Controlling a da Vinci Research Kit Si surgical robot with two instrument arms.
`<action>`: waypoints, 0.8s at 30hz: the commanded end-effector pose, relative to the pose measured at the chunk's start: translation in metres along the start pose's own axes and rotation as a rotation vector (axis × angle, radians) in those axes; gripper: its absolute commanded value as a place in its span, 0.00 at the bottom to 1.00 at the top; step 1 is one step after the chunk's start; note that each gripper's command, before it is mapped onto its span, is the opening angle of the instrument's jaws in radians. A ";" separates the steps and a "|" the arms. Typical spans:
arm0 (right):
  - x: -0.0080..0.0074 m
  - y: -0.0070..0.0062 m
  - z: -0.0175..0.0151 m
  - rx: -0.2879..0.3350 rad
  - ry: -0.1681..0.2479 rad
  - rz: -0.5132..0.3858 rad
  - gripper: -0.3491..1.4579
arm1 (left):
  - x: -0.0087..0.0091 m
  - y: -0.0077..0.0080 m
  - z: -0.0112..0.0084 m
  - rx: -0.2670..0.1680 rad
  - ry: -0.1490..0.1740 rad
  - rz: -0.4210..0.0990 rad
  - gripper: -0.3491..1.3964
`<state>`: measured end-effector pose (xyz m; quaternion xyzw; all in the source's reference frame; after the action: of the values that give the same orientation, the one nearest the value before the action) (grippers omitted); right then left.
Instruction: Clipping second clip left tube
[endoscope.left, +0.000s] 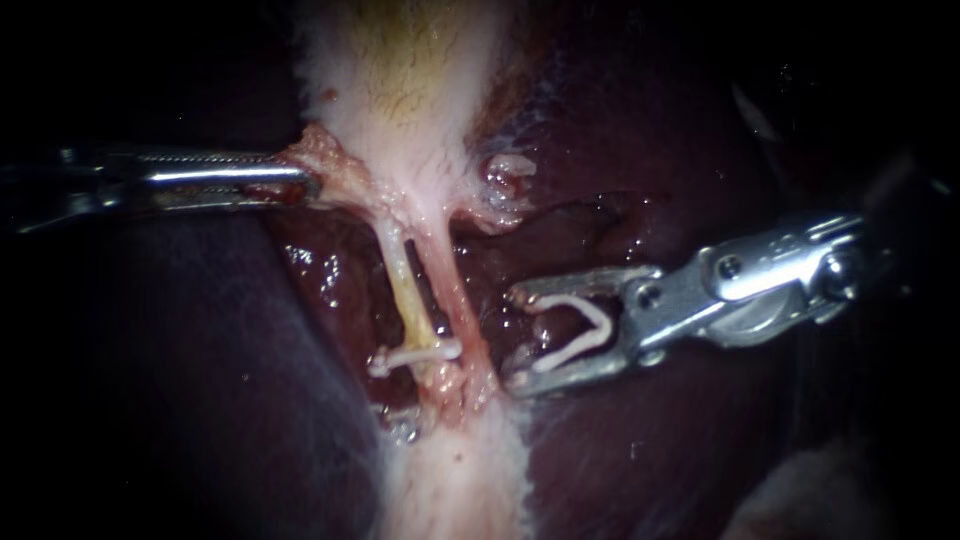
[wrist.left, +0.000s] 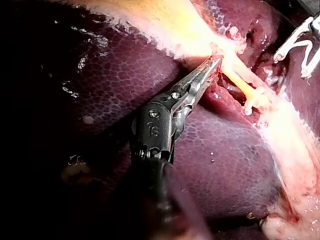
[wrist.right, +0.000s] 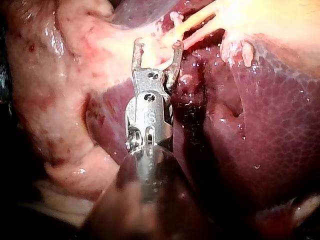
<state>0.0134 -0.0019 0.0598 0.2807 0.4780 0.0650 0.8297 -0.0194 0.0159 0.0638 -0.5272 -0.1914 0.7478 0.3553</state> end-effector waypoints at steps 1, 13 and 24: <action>0.0001 0.0001 0.0007 0.007 0.000 0.006 0.47 | 0.0000 0.0000 0.0000 0.001 0.000 0.000 0.00; -0.0002 0.0019 0.0051 0.024 0.000 0.065 0.46 | 0.0000 0.0002 0.0000 0.002 0.000 0.000 0.00; -0.0032 0.0042 0.0073 0.012 -0.003 0.131 0.46 | 0.0001 0.0004 0.0001 0.003 0.000 0.000 0.00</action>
<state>0.0185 -0.0025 0.0675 0.3175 0.4569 0.1180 0.8225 -0.0196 0.0157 0.0635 -0.5266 -0.1906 0.7479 0.3562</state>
